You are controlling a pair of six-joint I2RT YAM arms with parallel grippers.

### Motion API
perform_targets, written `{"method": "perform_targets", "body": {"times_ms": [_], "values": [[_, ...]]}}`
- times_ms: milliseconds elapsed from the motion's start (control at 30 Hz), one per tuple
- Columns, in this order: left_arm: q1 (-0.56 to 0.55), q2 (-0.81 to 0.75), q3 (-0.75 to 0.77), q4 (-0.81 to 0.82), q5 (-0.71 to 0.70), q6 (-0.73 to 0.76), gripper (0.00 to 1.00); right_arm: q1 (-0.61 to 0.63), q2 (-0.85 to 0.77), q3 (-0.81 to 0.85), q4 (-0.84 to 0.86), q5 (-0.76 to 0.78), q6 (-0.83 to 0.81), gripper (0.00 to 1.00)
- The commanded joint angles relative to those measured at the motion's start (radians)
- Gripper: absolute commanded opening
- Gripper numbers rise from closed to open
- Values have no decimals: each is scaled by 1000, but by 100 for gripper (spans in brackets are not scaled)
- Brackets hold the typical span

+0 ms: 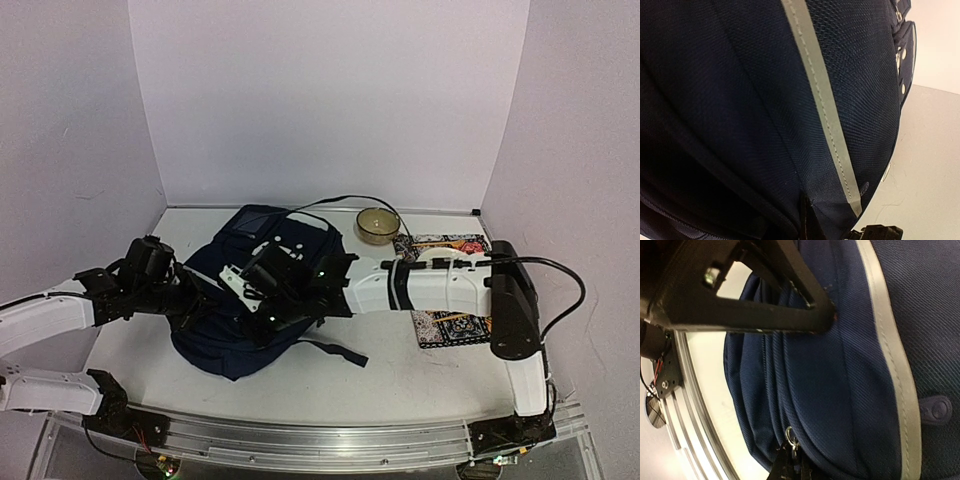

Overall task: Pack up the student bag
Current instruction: Rotate the student bag at the center of the board.

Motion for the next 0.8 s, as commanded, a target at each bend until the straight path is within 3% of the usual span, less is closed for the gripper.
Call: {"method": "perform_targets", "body": {"times_ms": [0,267,567,767], "values": [[0,-13,74,-37,-72,88,0,-75,-193,-144,-100,39,-51,0],[1,8,175,-178,-98,210,0,-222,-279,-258,-156,66,-149,0],[1,-18,172,-254,-28,284,0,-347,-191,-156,-174,123,-99,0],[1,13,183,-226,-34,290,5,-349,-197,-137,-163,-50,-90,3]]}}
